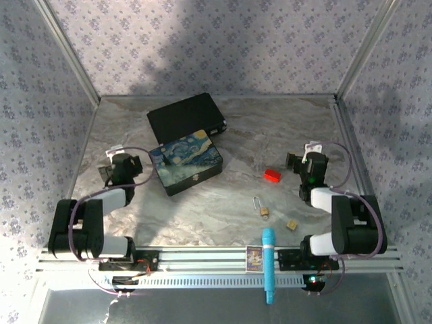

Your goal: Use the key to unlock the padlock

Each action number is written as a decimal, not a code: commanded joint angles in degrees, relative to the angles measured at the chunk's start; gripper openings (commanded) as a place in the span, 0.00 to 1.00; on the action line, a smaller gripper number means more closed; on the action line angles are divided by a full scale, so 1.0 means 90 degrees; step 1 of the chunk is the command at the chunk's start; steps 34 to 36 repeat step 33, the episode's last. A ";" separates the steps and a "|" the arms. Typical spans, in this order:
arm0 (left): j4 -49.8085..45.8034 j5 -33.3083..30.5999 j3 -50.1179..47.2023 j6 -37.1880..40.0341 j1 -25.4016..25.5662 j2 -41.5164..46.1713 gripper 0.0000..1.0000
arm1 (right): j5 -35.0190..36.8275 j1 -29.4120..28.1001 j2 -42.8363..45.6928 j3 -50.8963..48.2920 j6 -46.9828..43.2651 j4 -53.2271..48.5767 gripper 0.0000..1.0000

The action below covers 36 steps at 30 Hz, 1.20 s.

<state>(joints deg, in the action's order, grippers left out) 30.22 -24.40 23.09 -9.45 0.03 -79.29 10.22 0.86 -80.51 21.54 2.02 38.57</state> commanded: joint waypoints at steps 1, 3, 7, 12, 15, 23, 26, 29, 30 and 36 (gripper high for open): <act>0.1218 0.0802 0.0066 0.0040 -0.0259 -0.0329 1.00 | -0.0216 0.0185 -0.0459 -0.0071 -0.0011 0.0799 0.98; 0.1266 0.1053 0.0017 0.0144 -0.0240 -0.0296 1.00 | -0.0369 0.0144 -0.0662 0.0037 -0.0154 0.0794 0.98; 0.2247 0.1472 -0.0361 0.0405 -0.0160 -0.0598 1.00 | -0.0404 0.0024 -0.0734 0.0068 -0.0303 0.0793 0.99; 0.2450 0.1342 -0.0165 0.0604 -0.0009 -0.1040 1.00 | -0.0420 0.0041 -0.0738 0.0084 -0.0296 0.0778 0.99; 0.2175 0.1316 -0.0079 0.0641 0.0039 -0.0995 1.00 | -0.0398 0.0031 -0.0735 0.0078 -0.0307 0.0782 0.99; 0.2052 0.1286 -0.0056 0.0650 0.0059 -0.0957 1.00 | -0.0354 -0.0006 -0.0733 0.0086 -0.0331 0.0773 0.99; 0.2062 0.1286 -0.0056 0.0648 0.0065 -0.0956 1.00 | -0.0358 0.0002 -0.0735 0.0091 -0.0332 0.0773 0.99; 0.2053 0.1286 -0.0056 0.0650 0.0063 -0.0949 1.00 | -0.0456 0.0049 -0.0745 0.0127 -0.0294 0.0695 0.99; 0.2051 0.1283 -0.0056 0.0647 0.0056 -0.0951 1.00 | -0.0461 0.0050 -0.0743 0.0126 -0.0300 0.0703 0.99; 0.2053 0.1286 -0.0057 0.0645 0.0064 -0.0946 1.00 | -0.0552 0.0041 -0.0737 0.0122 -0.0342 0.0695 0.99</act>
